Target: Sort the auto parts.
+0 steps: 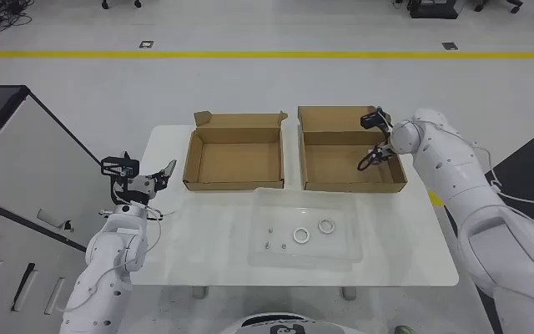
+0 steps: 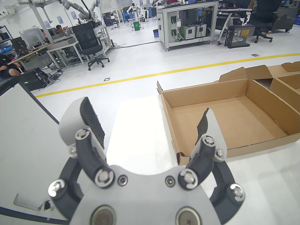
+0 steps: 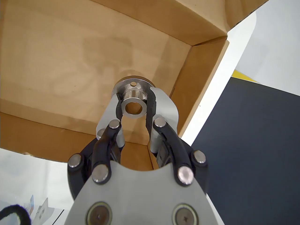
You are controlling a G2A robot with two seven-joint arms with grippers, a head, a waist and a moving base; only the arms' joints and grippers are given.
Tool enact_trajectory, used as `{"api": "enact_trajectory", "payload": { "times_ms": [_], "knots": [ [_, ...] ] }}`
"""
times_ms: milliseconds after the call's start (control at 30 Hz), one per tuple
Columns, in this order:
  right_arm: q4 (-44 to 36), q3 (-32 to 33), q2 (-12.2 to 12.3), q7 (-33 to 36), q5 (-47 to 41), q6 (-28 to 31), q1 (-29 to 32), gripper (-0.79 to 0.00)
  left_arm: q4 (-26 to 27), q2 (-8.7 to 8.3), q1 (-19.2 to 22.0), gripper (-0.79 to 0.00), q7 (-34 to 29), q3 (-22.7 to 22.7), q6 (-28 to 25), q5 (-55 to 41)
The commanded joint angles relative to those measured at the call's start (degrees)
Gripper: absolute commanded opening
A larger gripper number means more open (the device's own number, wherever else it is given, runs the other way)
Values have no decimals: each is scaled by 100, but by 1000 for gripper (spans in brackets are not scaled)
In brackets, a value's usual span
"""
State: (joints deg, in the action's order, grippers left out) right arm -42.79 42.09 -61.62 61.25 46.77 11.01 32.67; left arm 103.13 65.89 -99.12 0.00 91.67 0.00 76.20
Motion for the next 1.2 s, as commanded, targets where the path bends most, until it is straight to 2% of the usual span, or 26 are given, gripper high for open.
{"api": "enact_trajectory", "payload": {
  "times_ms": [0, 700, 733, 767, 800, 833, 867, 900, 933, 967, 1167],
  "knots": [
    [68, -19, -28, -14, 7, 15, -9, -785, 0, 0, 0, 0, 0, 0, 0, 0],
    [748, -262, -405, -286, -47, 18, 15, -785, 0, 0, 0, 0, 0, 0, 0, 0],
    [781, -270, -423, -299, -43, 20, 5, -739, 0, 0, 0, 0, 0, 0, 0, 0],
    [813, -277, -439, -311, -40, 26, -5, -582, 0, 0, 0, 0, 0, 0, 0, 0],
    [842, -281, -455, -324, -43, 41, -15, -548, 0, 0, 0, 0, 0, 0, 0, 0],
    [872, -279, -469, -349, -56, 54, -25, -459, 0, 0, 0, 0, 0, 0, 0, 0],
    [893, -274, -481, -402, -66, 68, -33, -409, 0, 0, 0, 0, 0, 0, 0, 0],
    [907, -277, -492, -460, -45, 89, -42, -172, 0, 0, 0, 0, 0, 0, 0, 0],
    [924, -277, -500, -511, -30, 114, -49, -25, 0, 0, 0, 0, 0, 0, 0, 0],
    [940, -261, -508, -559, -55, 139, -60, 0, 0, 0, 0, 0, 0, 0, 0, 0],
    [917, -142, -509, -717, -105, 309, -174, 0, 0, 0, 0, 0, 0, 0, 0, 0]
  ]
}}
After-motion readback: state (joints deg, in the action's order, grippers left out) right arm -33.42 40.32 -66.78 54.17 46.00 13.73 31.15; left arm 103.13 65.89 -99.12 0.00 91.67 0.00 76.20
